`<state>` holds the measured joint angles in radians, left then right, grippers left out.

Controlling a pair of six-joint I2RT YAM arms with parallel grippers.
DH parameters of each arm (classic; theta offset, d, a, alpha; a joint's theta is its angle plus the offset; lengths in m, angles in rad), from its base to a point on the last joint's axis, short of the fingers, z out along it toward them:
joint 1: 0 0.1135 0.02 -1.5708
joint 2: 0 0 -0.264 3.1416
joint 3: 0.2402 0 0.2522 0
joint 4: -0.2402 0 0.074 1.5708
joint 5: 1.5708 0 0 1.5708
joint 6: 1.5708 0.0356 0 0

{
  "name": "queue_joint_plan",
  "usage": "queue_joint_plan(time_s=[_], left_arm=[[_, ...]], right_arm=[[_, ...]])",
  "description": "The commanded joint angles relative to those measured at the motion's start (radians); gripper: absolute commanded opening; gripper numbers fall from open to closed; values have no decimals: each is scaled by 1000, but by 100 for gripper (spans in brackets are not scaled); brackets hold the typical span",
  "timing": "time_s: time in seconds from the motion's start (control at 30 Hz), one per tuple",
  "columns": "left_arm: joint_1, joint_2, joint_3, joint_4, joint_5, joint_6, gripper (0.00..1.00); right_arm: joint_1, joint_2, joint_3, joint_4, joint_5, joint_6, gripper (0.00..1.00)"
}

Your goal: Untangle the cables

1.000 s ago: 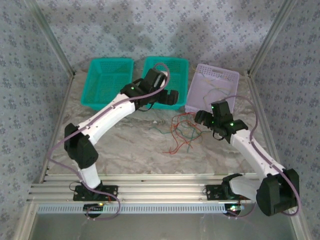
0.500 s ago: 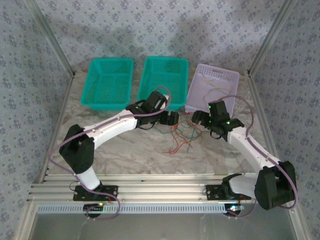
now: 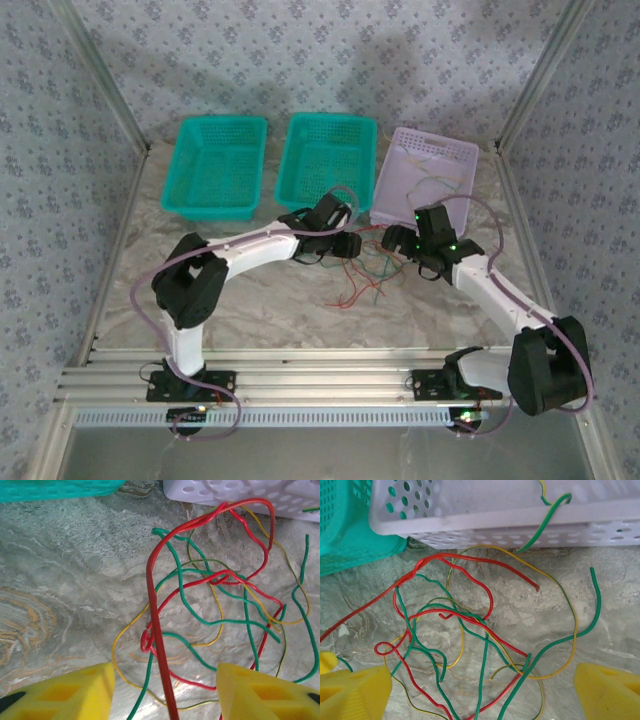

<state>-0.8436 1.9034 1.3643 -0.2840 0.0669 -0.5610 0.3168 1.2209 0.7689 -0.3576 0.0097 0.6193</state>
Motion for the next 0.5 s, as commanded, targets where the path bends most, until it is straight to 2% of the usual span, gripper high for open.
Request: queue_joint_plan(time_s=[0.0,0.33,0.47], left_arm=[[-8,25,51,25,13,-7,47],[-9,42,64,10,7,7,3],[-8,10,36,-12,-13,17,0]], right_arm=[[7,8,-16,13,-11,25,95],[13,25,-23,25,-14,29,95],[17,39,-31,40,-19,33,95]])
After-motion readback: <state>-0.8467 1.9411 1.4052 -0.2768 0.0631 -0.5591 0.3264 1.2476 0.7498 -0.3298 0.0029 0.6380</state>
